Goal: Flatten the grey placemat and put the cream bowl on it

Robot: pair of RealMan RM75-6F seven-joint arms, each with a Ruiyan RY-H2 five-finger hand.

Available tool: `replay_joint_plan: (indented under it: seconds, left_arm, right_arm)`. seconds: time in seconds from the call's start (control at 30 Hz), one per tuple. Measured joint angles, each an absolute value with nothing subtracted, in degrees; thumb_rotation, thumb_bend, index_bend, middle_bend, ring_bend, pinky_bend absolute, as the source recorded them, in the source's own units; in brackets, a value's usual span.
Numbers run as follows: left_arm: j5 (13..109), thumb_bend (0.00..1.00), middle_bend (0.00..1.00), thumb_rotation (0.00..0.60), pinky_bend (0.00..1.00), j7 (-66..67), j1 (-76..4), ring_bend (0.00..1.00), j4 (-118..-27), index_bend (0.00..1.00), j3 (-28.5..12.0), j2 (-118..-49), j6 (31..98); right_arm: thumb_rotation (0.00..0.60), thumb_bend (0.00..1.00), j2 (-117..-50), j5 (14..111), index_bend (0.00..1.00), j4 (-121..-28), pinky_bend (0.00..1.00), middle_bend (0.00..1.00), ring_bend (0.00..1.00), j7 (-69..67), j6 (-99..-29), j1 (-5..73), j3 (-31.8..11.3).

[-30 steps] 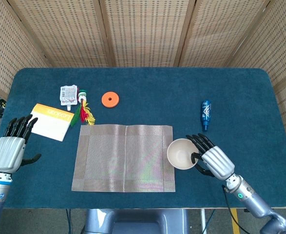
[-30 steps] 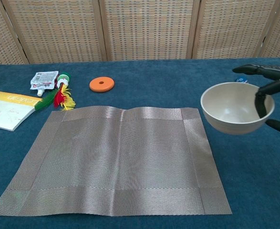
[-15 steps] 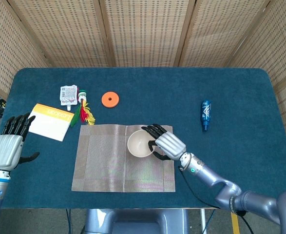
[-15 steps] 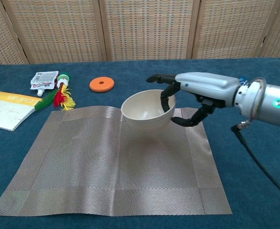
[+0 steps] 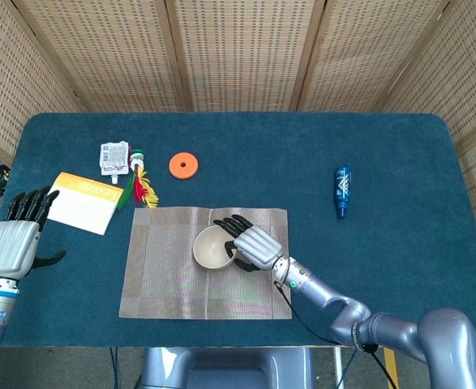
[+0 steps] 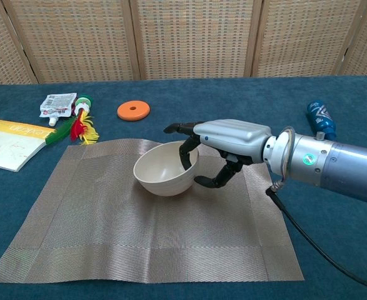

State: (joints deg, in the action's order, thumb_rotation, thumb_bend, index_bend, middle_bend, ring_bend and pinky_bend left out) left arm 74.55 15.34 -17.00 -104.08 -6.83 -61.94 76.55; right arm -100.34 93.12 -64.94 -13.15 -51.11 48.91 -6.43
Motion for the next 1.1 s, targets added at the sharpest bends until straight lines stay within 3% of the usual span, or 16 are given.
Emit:
replay_joint_plan:
  seconds: [0.03, 0.1, 0.13, 0.47, 0.7, 0.9, 1.1]
  left_arm:
    - [74.57, 0.0, 0.0, 0.6, 0.0, 15.37, -16.99, 0.0, -104.12, 0.0, -6.84, -61.93, 76.58]
    - [74.66, 0.0, 0.0, 0.6, 0.0, 15.29, -16.96, 0.0, -104.18, 0.0, -6.86, -61.93, 76.68]
    - [74.74, 0.0, 0.0, 0.6, 0.0, 15.26, -16.96, 0.0, -104.21, 0.0, -6.86, -61.94, 76.73]
    - [76.51, 0.0, 0.0, 0.6, 0.0, 14.85, -16.39, 0.0, -104.59, 0.0, -6.39, -61.73, 77.78]
    - [79.46, 0.0, 0.0, 0.6, 0.0, 14.52, -14.84, 0.0, -104.11, 0.0, -5.4, -62.28, 80.81]
    - [82.69, 0.0, 0.0, 0.6, 0.0, 13.76, -11.3, 0.0, -103.08, 0.0, -3.19, -63.08, 85.33]
    - [85.17, 0.0, 0.0, 0.6, 0.0, 12.06, -7.96, 0.0, -101.84, 0.0, -0.93, -63.53, 88.64]
  right_arm:
    - [0.6, 0.21, -100.25, 93.21, 0.16, -64.94, 0.0, 0.0, 0.0, -13.16, -51.06, 48.97, -6.19]
    - [0.6, 0.02, -99.43, 93.69, 0.01, -65.46, 0.0, 0.0, 0.0, -13.49, -50.77, 49.12, -5.39]
    - [0.6, 0.0, -98.75, 94.06, 0.0, -66.05, 0.0, 0.0, 0.0, -13.63, -50.81, 49.12, -4.99]
    - [0.6, 0.0, -84.16, 97.92, 0.0, -78.22, 0.0, 0.0, 0.0, -9.59, -58.54, 45.54, -0.98]
    - [0.6, 0.0, -71.68, 98.23, 0.0, -84.27, 0.0, 0.0, 0.0, -0.45, -68.92, 37.23, 1.44]
    - [0.6, 0.0, -67.34, 92.25, 0.0, -87.03, 0.0, 0.0, 0.0, 2.82, -80.25, 26.35, 1.74]
    - [0.6, 0.0, -66.07, 85.86, 0.0, -88.91, 0.0, 0.0, 0.0, 2.16, -86.77, 17.26, 1.85]
